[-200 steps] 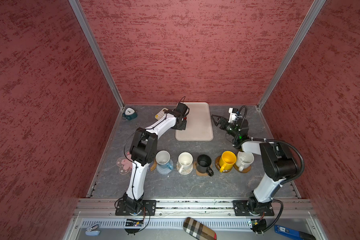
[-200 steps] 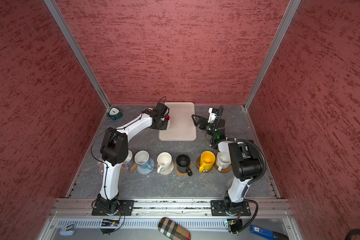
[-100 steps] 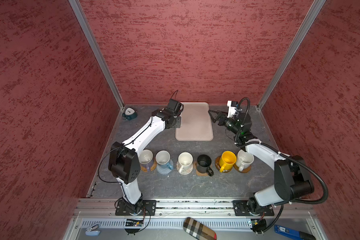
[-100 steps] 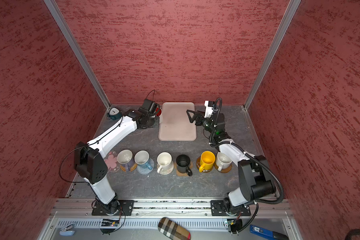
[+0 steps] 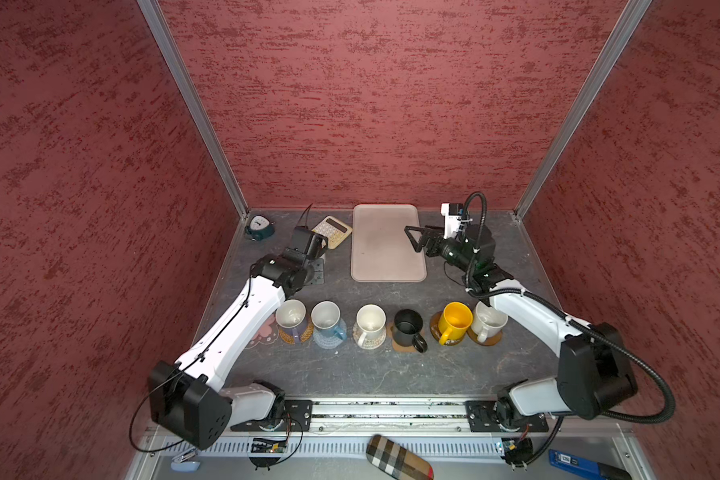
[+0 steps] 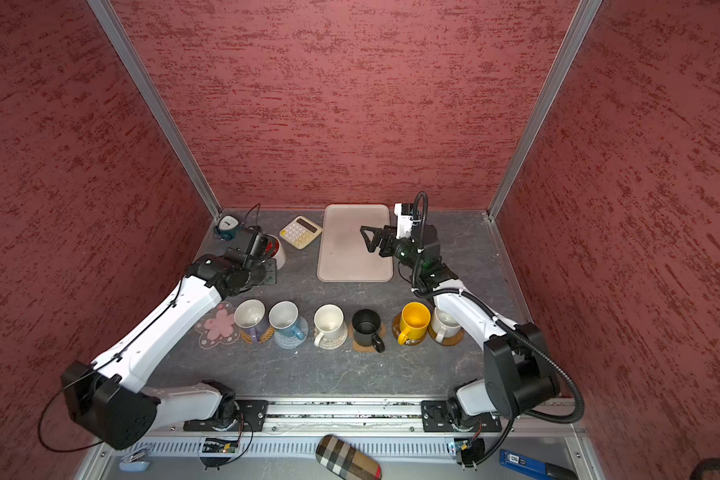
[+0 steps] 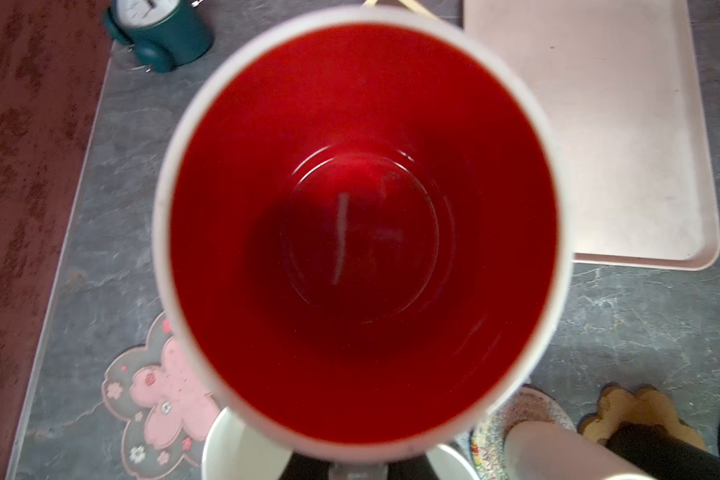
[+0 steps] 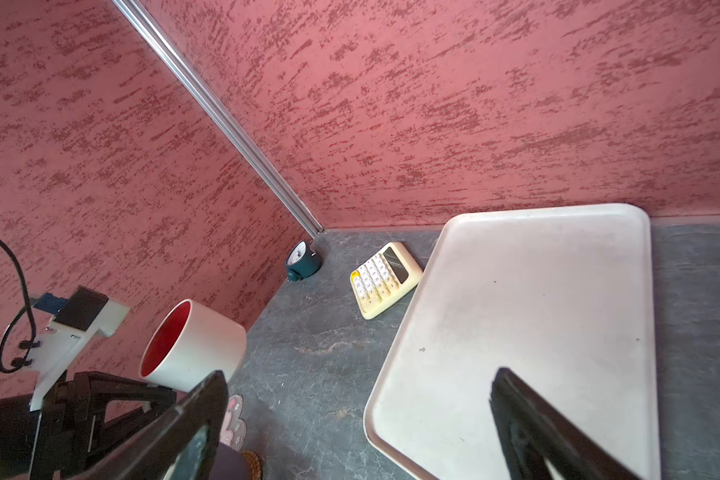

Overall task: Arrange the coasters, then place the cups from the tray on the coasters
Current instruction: 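Lift the red-lined mug off the tray and carry it toward the pink flower coaster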

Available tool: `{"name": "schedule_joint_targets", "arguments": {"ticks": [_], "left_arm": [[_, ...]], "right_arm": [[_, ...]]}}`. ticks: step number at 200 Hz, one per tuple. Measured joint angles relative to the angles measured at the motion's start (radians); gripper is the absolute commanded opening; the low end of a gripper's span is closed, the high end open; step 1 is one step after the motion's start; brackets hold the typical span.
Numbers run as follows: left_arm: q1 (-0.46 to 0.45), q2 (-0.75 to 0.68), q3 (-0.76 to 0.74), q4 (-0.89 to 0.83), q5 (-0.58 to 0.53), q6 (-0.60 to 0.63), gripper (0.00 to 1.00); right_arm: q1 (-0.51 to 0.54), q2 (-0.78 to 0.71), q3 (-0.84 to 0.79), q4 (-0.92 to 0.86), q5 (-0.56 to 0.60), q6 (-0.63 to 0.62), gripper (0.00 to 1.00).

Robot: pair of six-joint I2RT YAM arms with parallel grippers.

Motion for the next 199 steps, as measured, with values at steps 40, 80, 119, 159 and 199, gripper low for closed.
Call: {"name": "schedule_joint_targets", "arguments": {"ticks": [40,80,119,159,199], "left_arm": [[0.124,-0.155,-0.096,-0.035,0.0,-0.01,0.0],[0.291,-0.254,-0.165,-0.061,0.004,-0.022,0.0],[0.412,-0.307,-0.245,-0.064,0.04,-0.044,0.0],[0.473,-0.314,-0.317,-0.059,0.055,-0.08,0.0],[0.479,-0.335,-0.352,-0.053,0.041,-0.143,0.0]], "right_arm": [[0.016,0.001,0.01,-0.016,0.006,-0.015,0.99],[0.016,0.001,0.01,-0.02,0.01,-0.024,0.99],[0.016,0.001,0.009,-0.019,0.013,-0.025,0.99],[0.016,0.001,-0.012,-0.013,0.02,-0.032,0.99],[0.016,0.001,-0.023,-0.01,0.024,-0.032,0.99]]}}
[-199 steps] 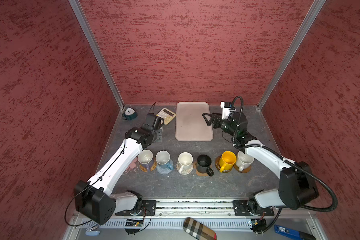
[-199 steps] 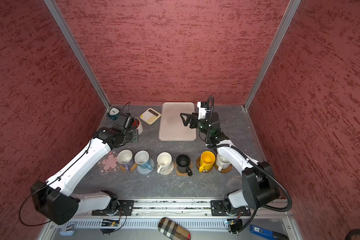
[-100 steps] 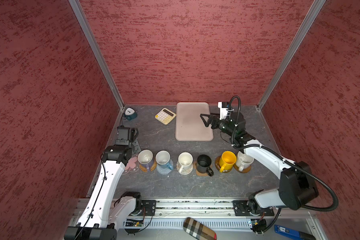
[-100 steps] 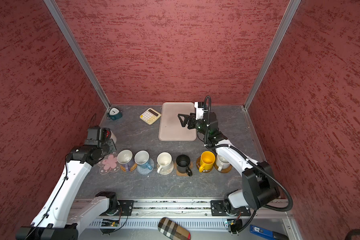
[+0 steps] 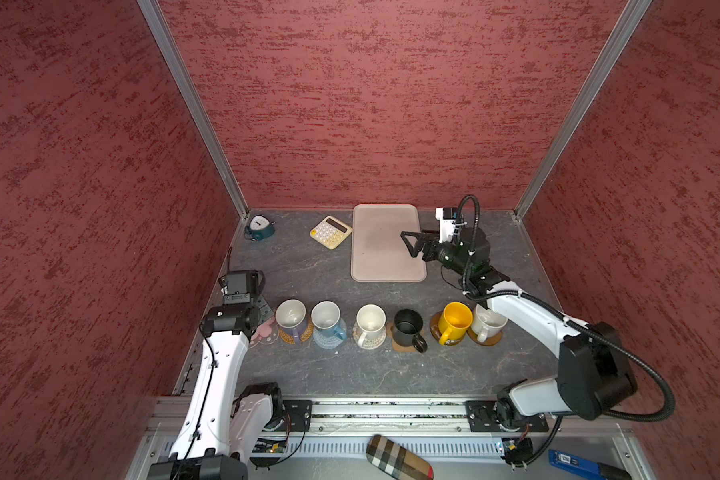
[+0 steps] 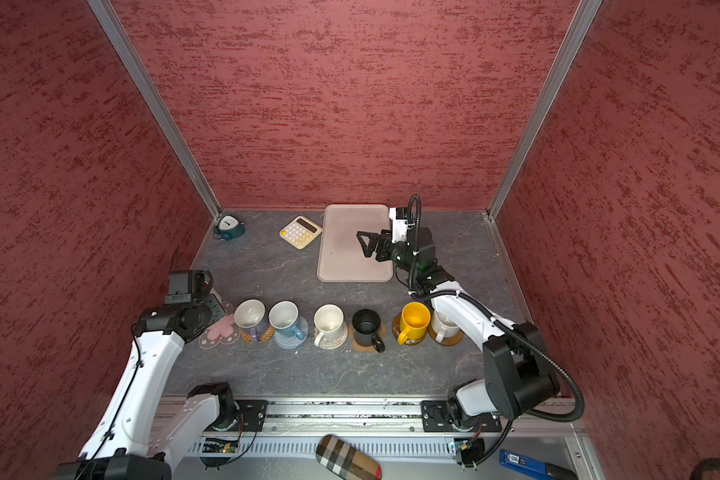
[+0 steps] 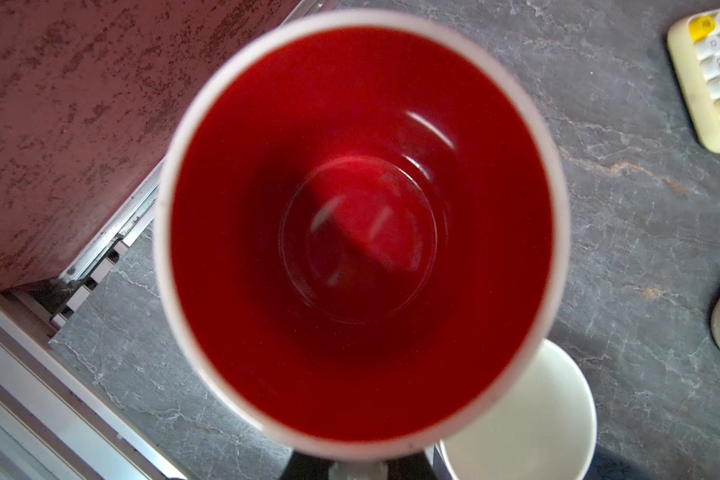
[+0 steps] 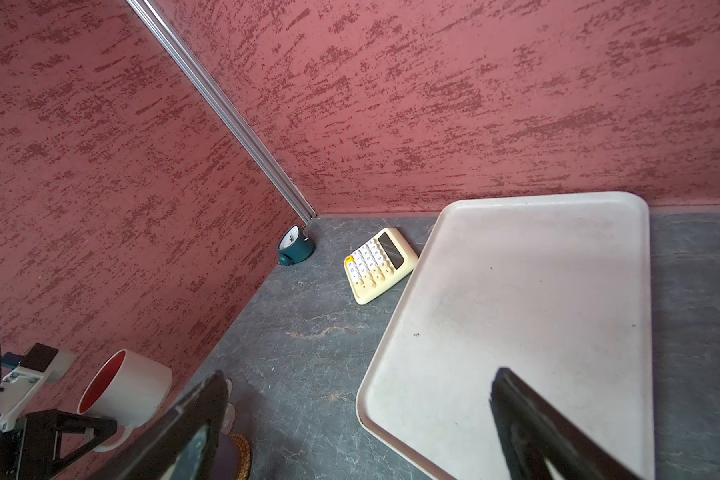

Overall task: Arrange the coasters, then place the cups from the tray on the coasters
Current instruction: 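Lift the red-lined mug off the tray and carry it toward the pink flower coaster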

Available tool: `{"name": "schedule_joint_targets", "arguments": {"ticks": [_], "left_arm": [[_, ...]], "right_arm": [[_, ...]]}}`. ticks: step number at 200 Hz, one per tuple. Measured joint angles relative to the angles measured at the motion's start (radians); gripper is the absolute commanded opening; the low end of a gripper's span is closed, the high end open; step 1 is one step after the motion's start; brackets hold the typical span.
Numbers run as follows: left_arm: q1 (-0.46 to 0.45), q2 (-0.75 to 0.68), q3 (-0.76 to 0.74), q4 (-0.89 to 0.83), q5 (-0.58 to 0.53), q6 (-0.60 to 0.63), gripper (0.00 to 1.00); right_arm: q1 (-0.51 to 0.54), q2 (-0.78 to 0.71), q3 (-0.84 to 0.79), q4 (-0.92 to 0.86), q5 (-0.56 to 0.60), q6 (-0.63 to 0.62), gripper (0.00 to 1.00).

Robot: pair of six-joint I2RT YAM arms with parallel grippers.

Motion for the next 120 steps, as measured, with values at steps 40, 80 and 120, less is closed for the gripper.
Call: {"name": "schedule_joint_targets", "arguments": {"ticks": [40,80,120], "left_arm": [[-0.029,0.0,-0.036,0.016,-0.039,-0.079,0.0],[-0.086,0.0,-0.105,0.048,-0.077,-0.152,0.0],[-0.111,0.0,-0.184,0.085,-0.112,-0.212,0.0]], "right_arm": [[0.0,0.0,-0.003,0.014,0.001,0.0,0.99],[0.0,0.0,-0.011,0.015,0.006,0.008,0.99],[0.0,0.0,-0.011,0.016,0.005,0.02,0.99]]}}
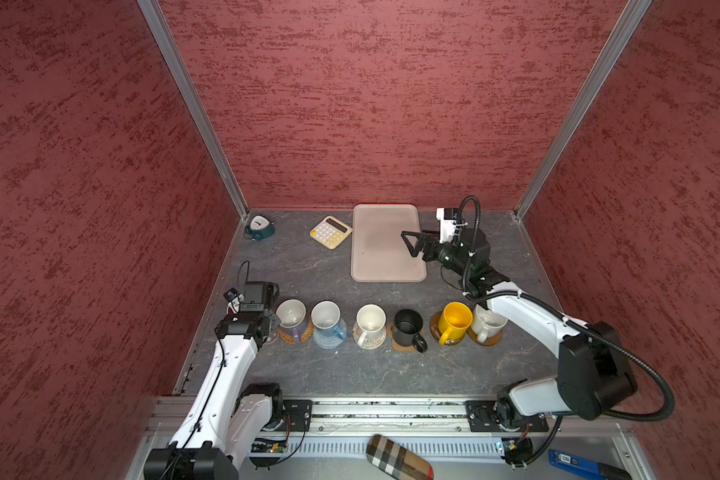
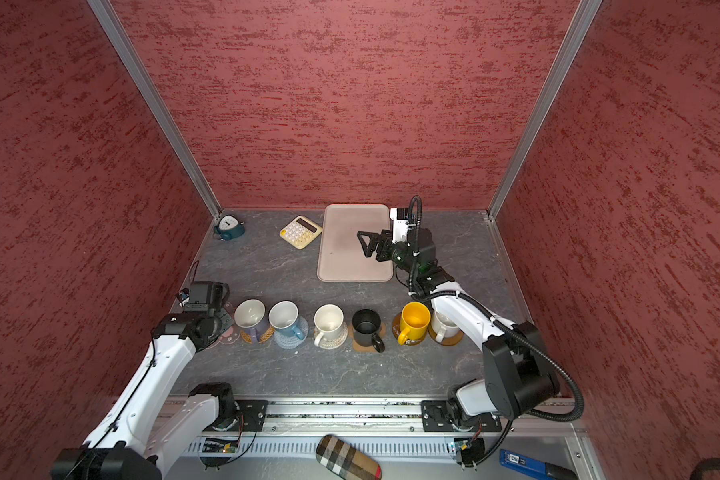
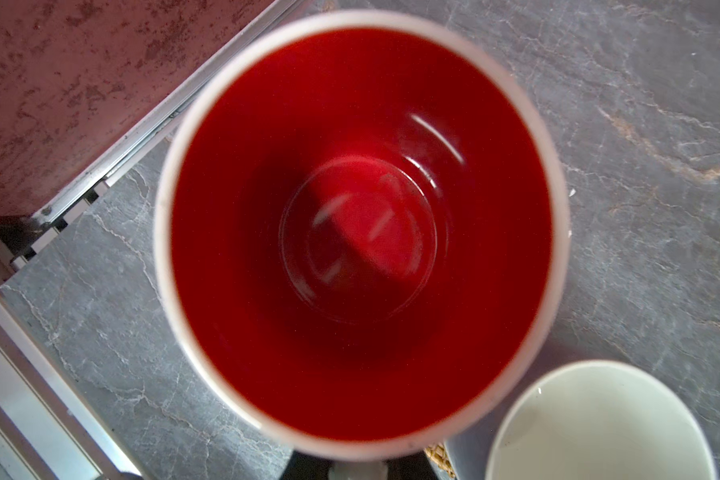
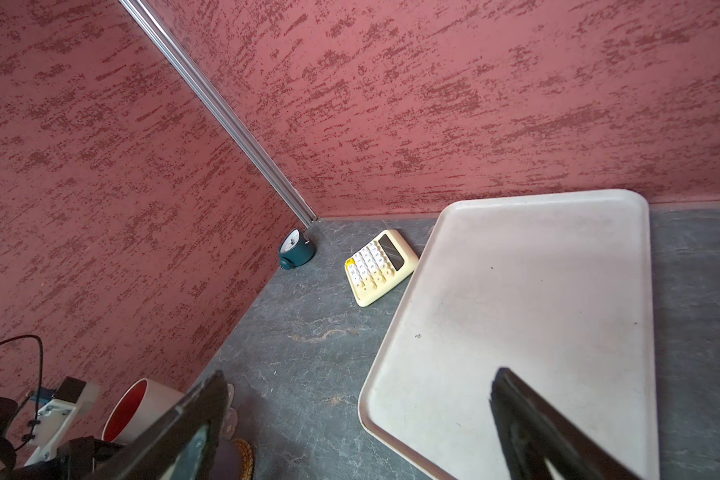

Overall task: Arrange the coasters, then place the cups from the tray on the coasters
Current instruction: 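Lift the red-lined mug off the tray and carry it toward the pink flower coaster, then lower the red-lined mug onto the pink flower coaster and open left gripper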

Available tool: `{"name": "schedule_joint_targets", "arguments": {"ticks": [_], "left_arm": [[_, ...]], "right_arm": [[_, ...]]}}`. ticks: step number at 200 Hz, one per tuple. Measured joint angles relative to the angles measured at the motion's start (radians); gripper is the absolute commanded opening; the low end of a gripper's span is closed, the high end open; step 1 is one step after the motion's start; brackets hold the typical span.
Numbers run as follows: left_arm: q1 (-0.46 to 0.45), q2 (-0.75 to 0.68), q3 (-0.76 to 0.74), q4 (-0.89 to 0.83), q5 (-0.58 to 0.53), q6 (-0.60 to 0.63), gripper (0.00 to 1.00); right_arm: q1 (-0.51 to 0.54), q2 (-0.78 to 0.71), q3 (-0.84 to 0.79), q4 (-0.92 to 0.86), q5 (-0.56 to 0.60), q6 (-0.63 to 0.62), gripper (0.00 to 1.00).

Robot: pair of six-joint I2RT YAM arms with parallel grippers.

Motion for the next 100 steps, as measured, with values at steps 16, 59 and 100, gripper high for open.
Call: {"name": "schedule_joint_targets", "arguments": {"ticks": [16,59,100], "left_arm": [[-0.004,-0.002,-0.016,0.002,-0.014,-0.018,0.0],[-0.018,-0.016,-0.018,0.022,-0.026,-0.05,0.0],[-0.022,-0.016,-0.03,0.044,-0.006,-0.079,0.0]], "right_arm": [[0.0,0.0,0.0,-0.004,0.0,0.0,0.99],[0.0,0.0,0.0,-0.021,0.006,-0.001,0.99],[0.0,0.0,0.0,-0.036,0.017,-0.002,0.99]]}}
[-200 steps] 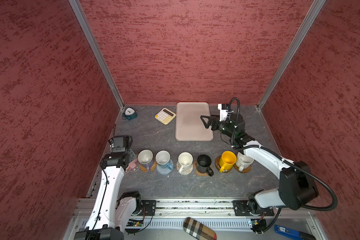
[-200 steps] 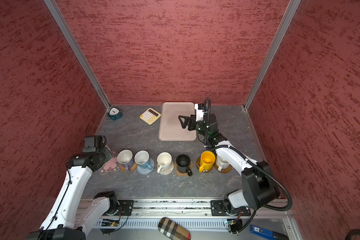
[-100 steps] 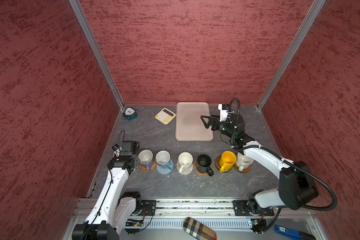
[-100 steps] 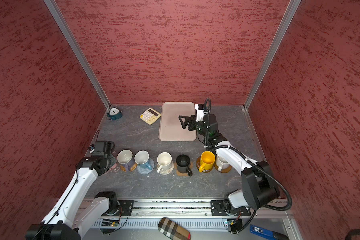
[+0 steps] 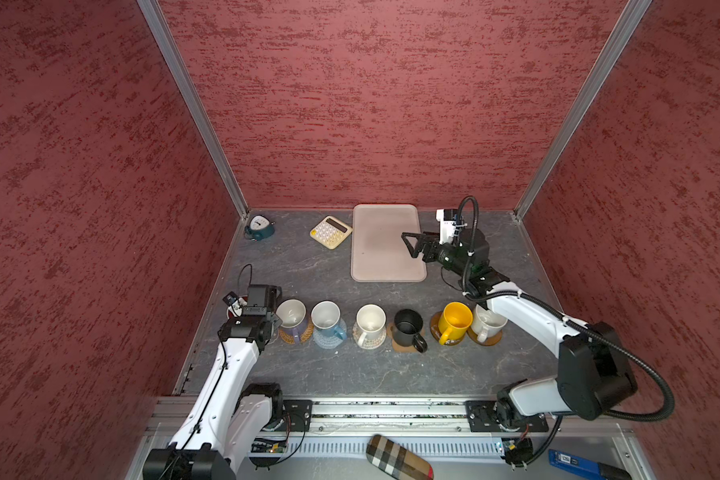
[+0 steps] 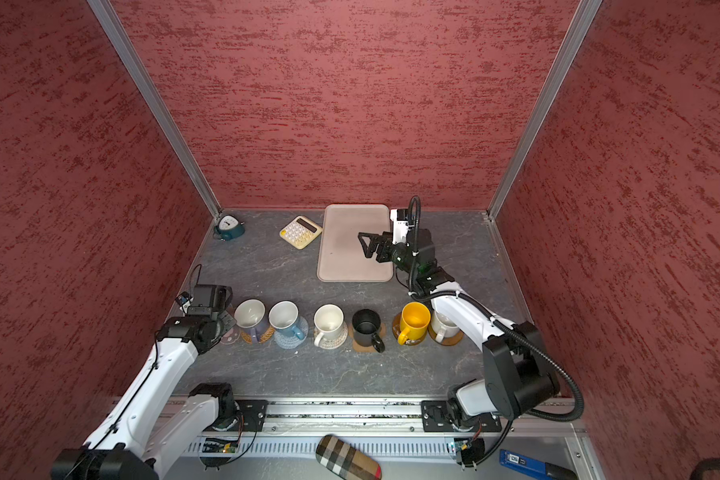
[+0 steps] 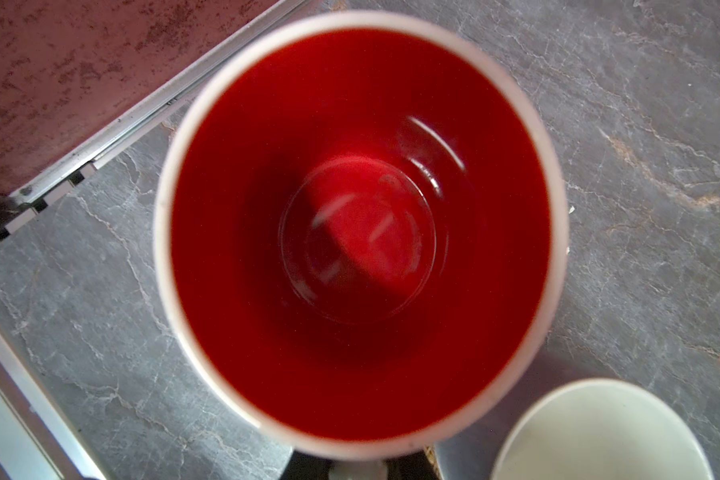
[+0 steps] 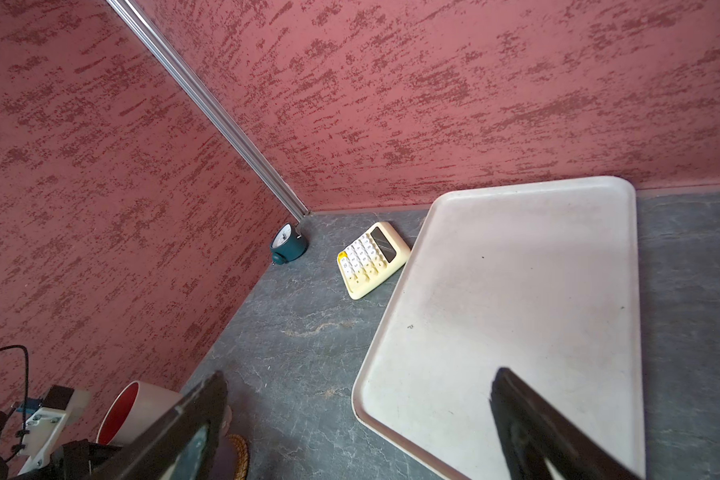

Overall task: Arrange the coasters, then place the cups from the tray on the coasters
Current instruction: 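Lower the red-lined mug onto the pink flower coaster and open left gripper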

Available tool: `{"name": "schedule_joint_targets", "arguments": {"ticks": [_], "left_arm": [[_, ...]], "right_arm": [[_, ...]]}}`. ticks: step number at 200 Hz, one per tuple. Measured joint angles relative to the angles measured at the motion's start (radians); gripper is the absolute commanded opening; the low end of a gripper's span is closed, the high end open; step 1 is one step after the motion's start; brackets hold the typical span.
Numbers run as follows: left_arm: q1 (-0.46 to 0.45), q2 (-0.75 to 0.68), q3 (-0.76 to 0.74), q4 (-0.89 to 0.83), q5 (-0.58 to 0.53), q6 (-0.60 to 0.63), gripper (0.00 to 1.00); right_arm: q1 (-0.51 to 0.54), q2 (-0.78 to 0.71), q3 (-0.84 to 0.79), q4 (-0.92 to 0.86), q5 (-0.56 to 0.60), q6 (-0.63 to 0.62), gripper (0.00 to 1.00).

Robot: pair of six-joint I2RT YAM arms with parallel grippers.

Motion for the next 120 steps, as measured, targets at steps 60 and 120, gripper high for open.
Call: {"name": "schedule_joint_targets", "arguments": {"ticks": [60,120], "left_arm": [[0.018,0.04,-0.035,0.052,0.066,-0.002,0.0],[0.059,0.086,-0.037,0.111,0.084,0.014,0.0]], "right_arm": [[0.0,0.0,0.0,-0.026,0.003,-0.001,0.99],[0.0,0.006,0.0,-0.032,0.004,-0.01,0.99]]}}
